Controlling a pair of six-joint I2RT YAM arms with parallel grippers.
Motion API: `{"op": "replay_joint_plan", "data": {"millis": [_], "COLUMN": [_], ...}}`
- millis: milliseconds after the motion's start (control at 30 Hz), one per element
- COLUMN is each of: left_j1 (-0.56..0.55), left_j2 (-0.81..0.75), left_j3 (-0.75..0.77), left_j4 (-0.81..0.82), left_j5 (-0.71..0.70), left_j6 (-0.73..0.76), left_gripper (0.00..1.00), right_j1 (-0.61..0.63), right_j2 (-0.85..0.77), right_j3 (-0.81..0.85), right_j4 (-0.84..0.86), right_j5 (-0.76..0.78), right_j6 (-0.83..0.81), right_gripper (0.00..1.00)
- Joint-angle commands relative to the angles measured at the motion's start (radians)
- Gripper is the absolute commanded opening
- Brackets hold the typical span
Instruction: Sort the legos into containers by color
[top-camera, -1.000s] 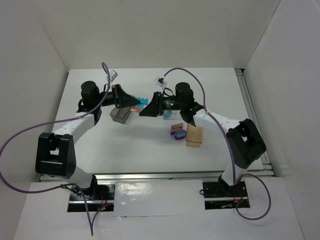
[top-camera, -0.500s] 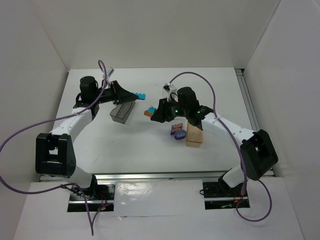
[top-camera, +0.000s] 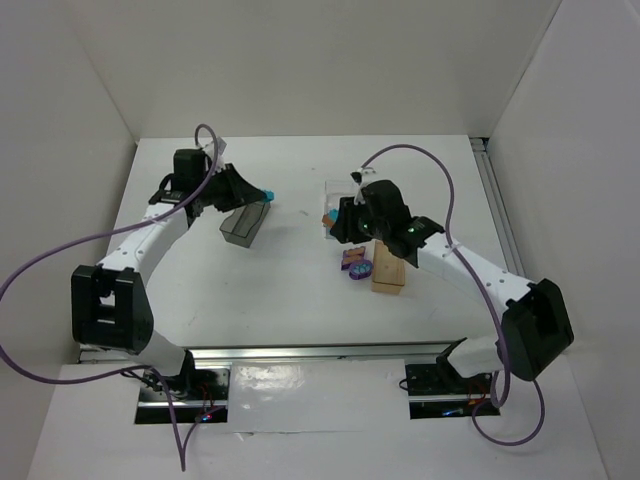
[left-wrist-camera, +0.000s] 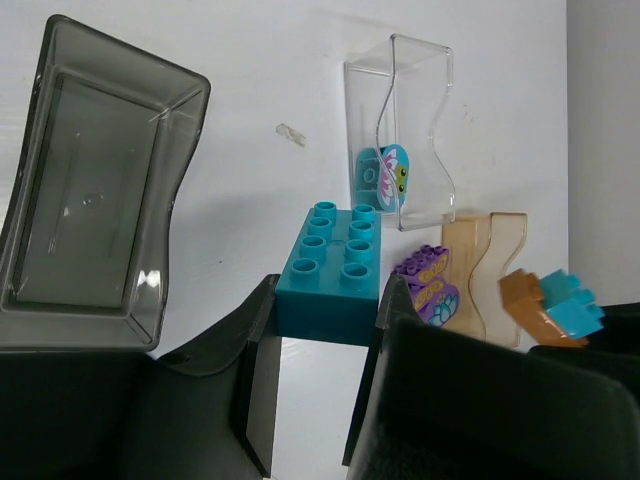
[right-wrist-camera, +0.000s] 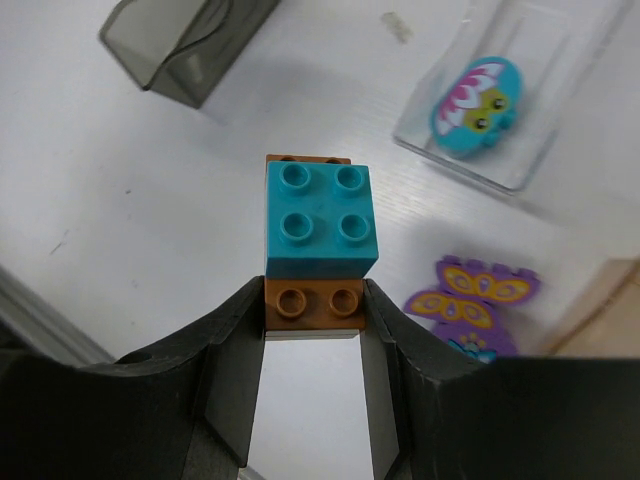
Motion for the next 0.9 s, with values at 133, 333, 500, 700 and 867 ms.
{"op": "replay_joint_plan", "data": {"millis": [133,333,500,700,867], "left_j1": [-0.142,-0.267,-0.337,-0.381,-0.390], "left_j2": [0.149,0.337,0.499,0.702,0.691], "left_j3": [0.153,0.347,0.532,0.787,0.778], "left_j4": [0.022,0.056,0.018,-0.111,-0.102], "left_j5": [-0.020,-0.046,-0.114,-0.180,-0.180], "left_j6": [-0.004,-0.060,-0.073,-0.055,-0.043], "left_gripper": [0.00,0.00,0.00,0.31,0.76], "right_j1": [-0.052,-0.076,-0.086,-0.095,-0.104], "right_j2": [-0.140,-0.260,-0.305,-0.349,-0.371], "right_j3": [0.043,0.024,0.015,0.026,0.026], "right_j4": [-0.164,-0.228,-0.277,-0.317,-0.317], "right_j5": [0.361,0.488,0.519,0.542,0.473], "right_j6": [0.047,0.093,0.093,0.093,0.062], "right_gripper": [0.14,0.15,0.15,0.17,0.17]}}
